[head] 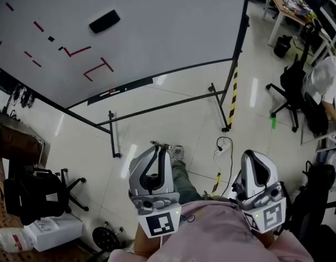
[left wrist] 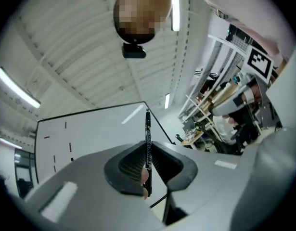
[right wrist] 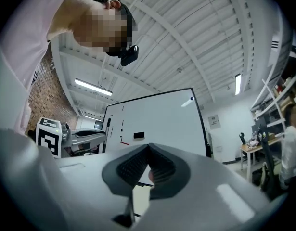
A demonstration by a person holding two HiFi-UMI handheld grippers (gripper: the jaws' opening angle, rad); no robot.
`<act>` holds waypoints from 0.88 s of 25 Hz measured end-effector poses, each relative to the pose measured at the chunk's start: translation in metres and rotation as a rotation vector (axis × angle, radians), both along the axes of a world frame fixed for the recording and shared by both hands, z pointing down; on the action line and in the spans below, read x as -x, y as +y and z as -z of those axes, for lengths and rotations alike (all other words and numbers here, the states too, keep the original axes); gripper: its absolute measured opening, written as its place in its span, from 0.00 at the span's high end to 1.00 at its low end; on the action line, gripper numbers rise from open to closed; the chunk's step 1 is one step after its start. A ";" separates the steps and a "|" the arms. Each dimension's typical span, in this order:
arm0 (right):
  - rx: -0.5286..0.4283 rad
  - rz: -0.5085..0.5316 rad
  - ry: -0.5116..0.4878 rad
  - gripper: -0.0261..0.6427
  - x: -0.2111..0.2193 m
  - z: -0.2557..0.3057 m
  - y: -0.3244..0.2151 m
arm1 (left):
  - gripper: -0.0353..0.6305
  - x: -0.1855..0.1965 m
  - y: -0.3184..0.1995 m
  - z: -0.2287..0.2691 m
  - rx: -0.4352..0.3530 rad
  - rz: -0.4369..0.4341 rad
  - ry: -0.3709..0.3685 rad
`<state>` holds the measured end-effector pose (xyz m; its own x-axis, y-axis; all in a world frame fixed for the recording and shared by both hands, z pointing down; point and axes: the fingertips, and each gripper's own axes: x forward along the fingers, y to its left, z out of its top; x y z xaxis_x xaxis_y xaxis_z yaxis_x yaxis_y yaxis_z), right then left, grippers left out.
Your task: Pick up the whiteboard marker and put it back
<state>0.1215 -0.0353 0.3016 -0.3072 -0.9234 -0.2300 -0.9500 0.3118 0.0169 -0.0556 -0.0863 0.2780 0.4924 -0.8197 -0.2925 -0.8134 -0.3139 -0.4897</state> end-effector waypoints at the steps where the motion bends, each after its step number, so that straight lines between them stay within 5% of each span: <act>1: -0.001 0.012 -0.006 0.96 -0.005 0.003 0.020 | 0.88 -0.002 0.027 0.006 -0.008 0.005 0.046; 9: -0.044 0.091 -0.051 0.96 -0.004 0.033 0.114 | 0.88 0.031 0.161 0.053 -0.009 -0.146 0.503; 14: -0.068 0.137 -0.029 0.96 0.013 0.041 0.137 | 0.88 0.059 0.203 0.071 -0.061 -0.149 0.614; 22: -0.112 0.211 -0.037 0.96 0.042 0.058 0.159 | 0.88 0.088 0.232 0.081 -0.095 -0.126 0.669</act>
<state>0.0791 0.1234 0.2431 -0.4799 -0.8079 -0.3419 -0.8648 0.5013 0.0292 -0.1437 0.1453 0.1972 0.2707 -0.7240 -0.6344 -0.9107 -0.4063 0.0750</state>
